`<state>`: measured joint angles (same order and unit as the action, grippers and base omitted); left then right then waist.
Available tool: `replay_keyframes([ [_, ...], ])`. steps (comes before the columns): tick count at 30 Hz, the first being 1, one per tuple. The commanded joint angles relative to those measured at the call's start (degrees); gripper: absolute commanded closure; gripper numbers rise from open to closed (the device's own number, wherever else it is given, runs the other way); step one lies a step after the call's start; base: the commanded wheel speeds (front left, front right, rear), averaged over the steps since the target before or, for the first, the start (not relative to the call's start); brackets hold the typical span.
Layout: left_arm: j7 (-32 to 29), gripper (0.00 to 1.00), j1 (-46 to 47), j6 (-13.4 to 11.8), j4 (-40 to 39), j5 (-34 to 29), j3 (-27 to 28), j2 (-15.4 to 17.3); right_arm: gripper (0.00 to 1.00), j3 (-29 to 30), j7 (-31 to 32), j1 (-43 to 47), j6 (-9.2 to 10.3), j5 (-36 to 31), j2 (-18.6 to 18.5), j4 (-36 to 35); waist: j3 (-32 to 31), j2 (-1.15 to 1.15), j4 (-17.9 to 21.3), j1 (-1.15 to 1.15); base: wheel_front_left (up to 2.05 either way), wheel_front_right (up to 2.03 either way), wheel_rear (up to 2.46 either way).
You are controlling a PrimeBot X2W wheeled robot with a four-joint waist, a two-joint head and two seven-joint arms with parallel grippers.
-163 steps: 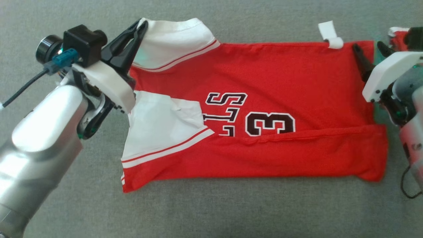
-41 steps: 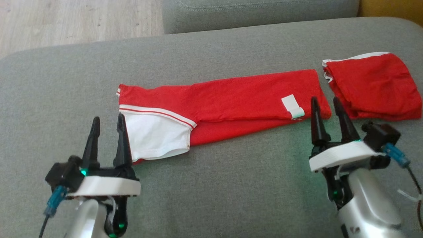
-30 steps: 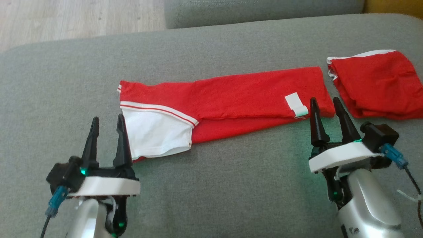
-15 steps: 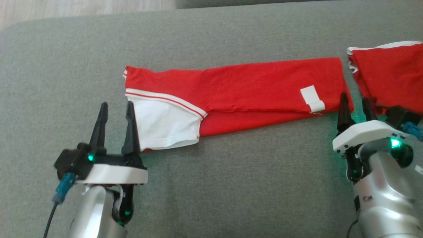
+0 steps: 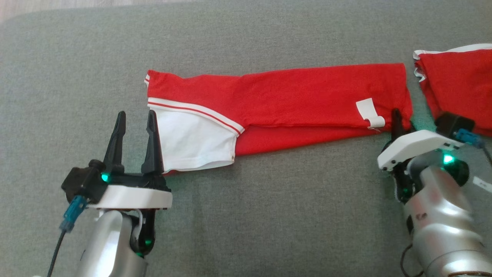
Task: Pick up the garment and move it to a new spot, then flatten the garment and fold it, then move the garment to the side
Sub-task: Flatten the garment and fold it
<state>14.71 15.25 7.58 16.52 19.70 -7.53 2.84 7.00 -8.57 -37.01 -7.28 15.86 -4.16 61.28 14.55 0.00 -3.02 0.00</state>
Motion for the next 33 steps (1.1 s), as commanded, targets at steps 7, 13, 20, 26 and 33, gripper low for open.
replay_keyframes([
  [7,0.3,0.00,1.2,-0.1,-1.3,0.5,2.5,0.9,1.00,-2.7,-3.4,-1.1,-0.21,0.7,-1.6,0.6,-1.3,0.00,0.9,0.00,0.00,0.00,0.00],
  [13,0.3,0.00,0.5,-0.1,-1.8,0.5,2.7,0.7,1.00,0.2,-5.3,-1.7,-0.21,0.7,-6.6,-0.4,-2.9,0.00,1.4,0.00,0.00,0.00,0.00],
  [20,0.3,0.00,-0.6,-0.1,-1.9,0.7,2.4,0.6,1.00,-0.9,-5.8,-2.1,-0.21,1.1,-5.3,-3.3,-6.1,0.00,1.4,0.00,0.00,0.00,0.00],
  [26,0.3,0.00,-2.0,-0.1,-2.0,0.9,2.3,0.4,1.00,-6.8,-4.7,-1.9,-0.21,1.9,-1.1,-7.6,-9.0,0.00,-0.2,0.00,0.00,0.00,0.00],
  [33,0.3,0.00,-2.9,-0.1,-2.5,1.0,1.9,0.2,1.00,-16.8,-0.8,-1.1,-0.21,7.3,1.2,-13.9,-10.5,0.00,-4.0,0.00,0.00,0.00,0.00],
])
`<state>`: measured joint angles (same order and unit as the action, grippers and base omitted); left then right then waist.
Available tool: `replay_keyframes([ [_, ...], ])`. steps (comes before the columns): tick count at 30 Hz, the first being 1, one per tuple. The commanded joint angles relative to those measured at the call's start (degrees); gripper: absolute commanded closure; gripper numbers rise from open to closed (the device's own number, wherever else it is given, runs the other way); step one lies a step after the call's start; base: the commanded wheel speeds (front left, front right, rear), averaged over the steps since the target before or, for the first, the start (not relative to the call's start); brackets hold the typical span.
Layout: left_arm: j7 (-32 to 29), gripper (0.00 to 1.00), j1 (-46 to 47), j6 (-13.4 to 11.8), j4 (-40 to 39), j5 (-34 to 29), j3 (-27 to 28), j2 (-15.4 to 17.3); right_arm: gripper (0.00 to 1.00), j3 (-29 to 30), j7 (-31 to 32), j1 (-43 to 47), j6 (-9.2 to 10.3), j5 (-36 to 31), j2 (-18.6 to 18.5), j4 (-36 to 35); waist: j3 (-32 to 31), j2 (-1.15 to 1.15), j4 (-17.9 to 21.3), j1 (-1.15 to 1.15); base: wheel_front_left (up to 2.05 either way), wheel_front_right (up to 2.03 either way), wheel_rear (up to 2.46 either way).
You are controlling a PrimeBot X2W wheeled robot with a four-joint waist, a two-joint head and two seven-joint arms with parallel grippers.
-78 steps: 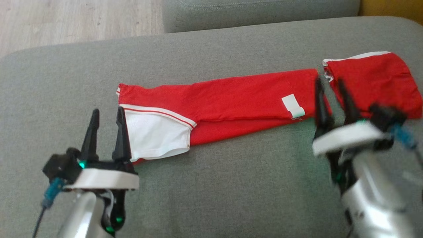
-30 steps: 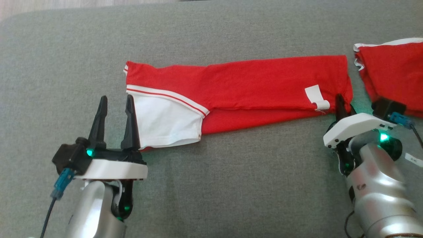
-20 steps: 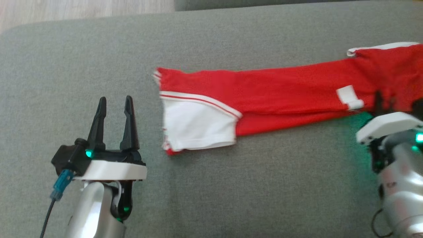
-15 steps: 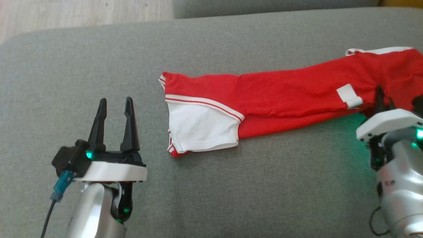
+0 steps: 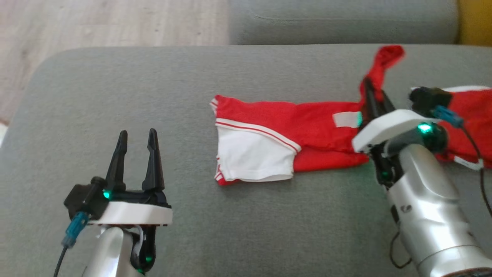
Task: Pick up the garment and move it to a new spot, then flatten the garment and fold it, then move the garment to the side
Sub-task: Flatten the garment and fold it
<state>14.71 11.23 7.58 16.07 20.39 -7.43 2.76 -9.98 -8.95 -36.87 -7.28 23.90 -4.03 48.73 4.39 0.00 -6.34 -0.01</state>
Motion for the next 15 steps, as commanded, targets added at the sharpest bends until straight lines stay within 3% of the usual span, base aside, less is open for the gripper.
replay_keyframes([
  [1,0.3,0.00,1.1,-0.1,-2.1,0.3,1.6,0.3,1.00,-2.1,0.1,-0.9,-0.21,1.3,1.1,-2.4,-0.4,0.00,-1.5,0.01,0.00,0.00,0.00],
  [7,0.3,0.00,1.1,-0.1,-1.8,0.6,1.0,0.2,1.00,-13.7,1.9,0.6,-0.21,9.6,1.1,-5.1,-0.2,0.00,-5.5,0.01,0.00,0.00,0.00],
  [15,0.3,0.00,1.8,-0.1,-1.4,1.3,-0.1,0.1,1.00,-22.8,0.6,0.7,-0.21,16.0,1.1,-0.5,1.5,0.00,-10.2,0.01,0.00,0.00,0.00],
])
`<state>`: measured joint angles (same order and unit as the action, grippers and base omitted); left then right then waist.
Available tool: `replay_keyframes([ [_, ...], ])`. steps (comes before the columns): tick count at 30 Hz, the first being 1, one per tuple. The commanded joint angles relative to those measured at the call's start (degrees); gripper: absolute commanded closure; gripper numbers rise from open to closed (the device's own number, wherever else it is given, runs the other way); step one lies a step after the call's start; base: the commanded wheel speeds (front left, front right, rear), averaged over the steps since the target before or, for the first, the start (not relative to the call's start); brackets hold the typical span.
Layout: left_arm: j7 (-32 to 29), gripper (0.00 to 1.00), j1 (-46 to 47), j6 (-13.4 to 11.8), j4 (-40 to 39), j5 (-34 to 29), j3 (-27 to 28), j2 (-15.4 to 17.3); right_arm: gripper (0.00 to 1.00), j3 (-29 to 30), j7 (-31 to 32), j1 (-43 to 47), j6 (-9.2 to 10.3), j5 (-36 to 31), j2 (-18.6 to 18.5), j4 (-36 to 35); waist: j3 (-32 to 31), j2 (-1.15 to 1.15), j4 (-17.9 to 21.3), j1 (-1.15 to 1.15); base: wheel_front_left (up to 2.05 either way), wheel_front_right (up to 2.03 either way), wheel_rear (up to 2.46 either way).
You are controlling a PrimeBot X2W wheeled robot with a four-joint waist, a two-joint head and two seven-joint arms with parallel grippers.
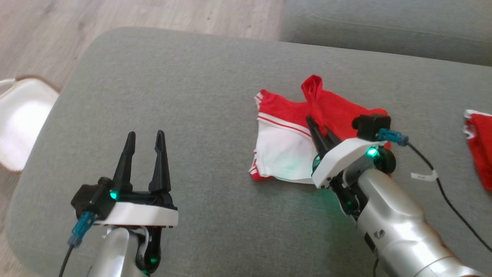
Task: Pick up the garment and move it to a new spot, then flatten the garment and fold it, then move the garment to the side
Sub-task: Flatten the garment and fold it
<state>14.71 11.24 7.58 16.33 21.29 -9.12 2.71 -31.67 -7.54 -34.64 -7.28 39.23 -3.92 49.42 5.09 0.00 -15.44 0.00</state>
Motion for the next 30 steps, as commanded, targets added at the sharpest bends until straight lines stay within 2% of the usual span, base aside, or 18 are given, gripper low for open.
replay_keyframes([
  [1,0.3,0.00,1.9,-0.1,-1.6,0.5,1.4,0.2,1.00,-2.1,-1.2,-1.7,-0.21,1.3,1.0,-0.5,1.0,0.00,-1.5,0.00,0.00,0.00,0.00],
  [9,0.3,0.00,2.6,-0.1,-1.4,1.7,0.4,0.2,1.00,-9.8,-2.4,-2.6,-0.21,7.6,1.0,2.9,2.2,0.00,-3.8,0.00,0.00,0.00,0.00],
  [10,0.3,0.00,2.6,-0.1,-1.4,1.8,0.4,0.2,0.25,-10.9,-2.7,-2.6,-0.21,8.1,1.0,3.3,2.2,0.00,-3.9,0.00,0.00,0.00,0.00],
  [11,0.3,0.00,2.7,-0.1,-1.3,1.8,0.4,0.2,0.00,-12.1,-2.9,-2.4,-0.21,9.1,1.0,3.0,2.2,0.00,-4.0,0.00,0.00,0.00,0.00],
  [16,0.3,0.00,2.7,-0.1,-0.9,1.7,1.0,0.2,0.00,-18.1,-3.5,-1.9,-0.21,16.5,1.0,-1.6,1.7,0.00,-3.5,0.00,0.00,0.00,0.00],
  [20,0.3,0.00,2.6,-0.1,-0.9,1.6,1.4,0.2,0.00,-18.9,-5.9,-3.9,-0.21,18.6,1.0,0.1,1.3,0.00,-1.8,0.00,0.00,0.00,0.00],
  [26,0.3,0.00,2.3,-0.1,-1.5,1.2,2.0,0.2,0.00,-16.2,-7.4,-7.1,-0.21,14.6,1.0,4.6,0.7,0.00,1.6,0.00,0.00,0.00,0.00],
  [30,0.3,0.00,2.0,-0.1,-2.5,0.8,2.7,0.2,0.00,-7.1,-7.4,-7.4,-0.21,5.9,-2.6,3.0,0.5,0.00,4.8,0.00,0.00,0.00,0.00],
])
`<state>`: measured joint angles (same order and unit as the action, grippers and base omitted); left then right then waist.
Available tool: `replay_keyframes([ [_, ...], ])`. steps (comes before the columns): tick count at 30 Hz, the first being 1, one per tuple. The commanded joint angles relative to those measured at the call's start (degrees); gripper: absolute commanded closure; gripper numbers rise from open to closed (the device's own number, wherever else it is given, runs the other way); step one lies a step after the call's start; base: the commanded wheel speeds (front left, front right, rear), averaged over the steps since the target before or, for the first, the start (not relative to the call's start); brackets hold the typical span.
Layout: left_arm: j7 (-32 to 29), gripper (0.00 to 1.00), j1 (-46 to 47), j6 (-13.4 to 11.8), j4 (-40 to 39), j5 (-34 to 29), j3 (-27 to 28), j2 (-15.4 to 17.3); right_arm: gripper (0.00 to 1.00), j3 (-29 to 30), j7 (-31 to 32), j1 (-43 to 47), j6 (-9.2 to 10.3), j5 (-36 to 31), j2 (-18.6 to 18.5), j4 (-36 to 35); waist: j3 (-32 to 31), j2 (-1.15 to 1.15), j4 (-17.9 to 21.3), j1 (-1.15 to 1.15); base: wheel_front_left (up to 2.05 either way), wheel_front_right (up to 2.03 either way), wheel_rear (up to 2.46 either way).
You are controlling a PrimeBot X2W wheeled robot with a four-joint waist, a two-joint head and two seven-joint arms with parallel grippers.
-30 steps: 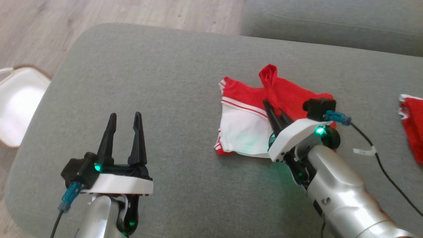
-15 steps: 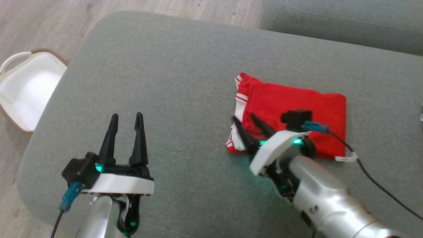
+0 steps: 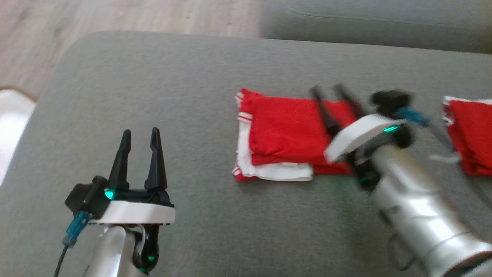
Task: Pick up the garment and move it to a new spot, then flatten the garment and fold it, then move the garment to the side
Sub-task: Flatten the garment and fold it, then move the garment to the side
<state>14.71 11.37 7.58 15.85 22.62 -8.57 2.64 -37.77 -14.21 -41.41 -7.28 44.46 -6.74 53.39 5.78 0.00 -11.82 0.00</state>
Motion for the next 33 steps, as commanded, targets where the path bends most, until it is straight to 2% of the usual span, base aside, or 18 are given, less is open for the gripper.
replay_keyframes([
  [1,0.3,0.00,1.9,-0.1,-2.3,-0.7,2.3,0.2,0.00,1.5,-0.8,0.0,-0.21,-2.2,-1.0,-2.1,-0.3,0.00,2.0,0.00,0.00,0.00,0.00],
  [4,0.3,0.00,2.0,-0.1,-3.1,-1.2,2.5,0.2,0.00,9.8,-0.8,3.3,-0.21,-11.7,-4.4,-7.0,-0.2,0.00,3.9,0.00,0.00,0.00,0.00],
  [7,0.3,0.00,2.0,-0.1,-3.8,-1.6,2.9,0.2,0.00,18.4,-0.8,8.4,-0.21,-20.5,-5.4,-13.1,-0.1,0.00,5.7,0.00,0.00,0.00,0.00],
  [11,0.3,0.00,1.7,-0.1,-4.2,-2.2,3.1,0.2,0.00,27.6,-0.8,15.7,-0.21,-29.7,-2.8,-21.2,-0.1,0.00,7.6,0.00,0.00,0.00,0.00],
  [15,0.3,0.00,0.9,-0.1,-4.3,-3.6,3.3,0.2,0.00,32.3,-0.8,21.9,-0.21,-36.2,0.9,-28.1,-0.4,0.00,9.1,0.00,0.00,0.00,0.00],
  [21,0.3,0.00,-0.9,-0.1,-4.1,-4.0,3.7,0.2,0.00,35.2,-0.8,27.6,-0.21,-38.6,3.6,-33.0,-0.3,0.00,10.3,0.00,0.00,0.00,0.00],
  [33,0.3,0.00,-1.1,-0.1,-3.6,-4.2,3.2,0.2,0.00,34.9,-0.8,28.3,-0.21,-37.1,3.8,-34.0,0.1,0.00,9.9,0.00,0.00,0.00,0.00],
])
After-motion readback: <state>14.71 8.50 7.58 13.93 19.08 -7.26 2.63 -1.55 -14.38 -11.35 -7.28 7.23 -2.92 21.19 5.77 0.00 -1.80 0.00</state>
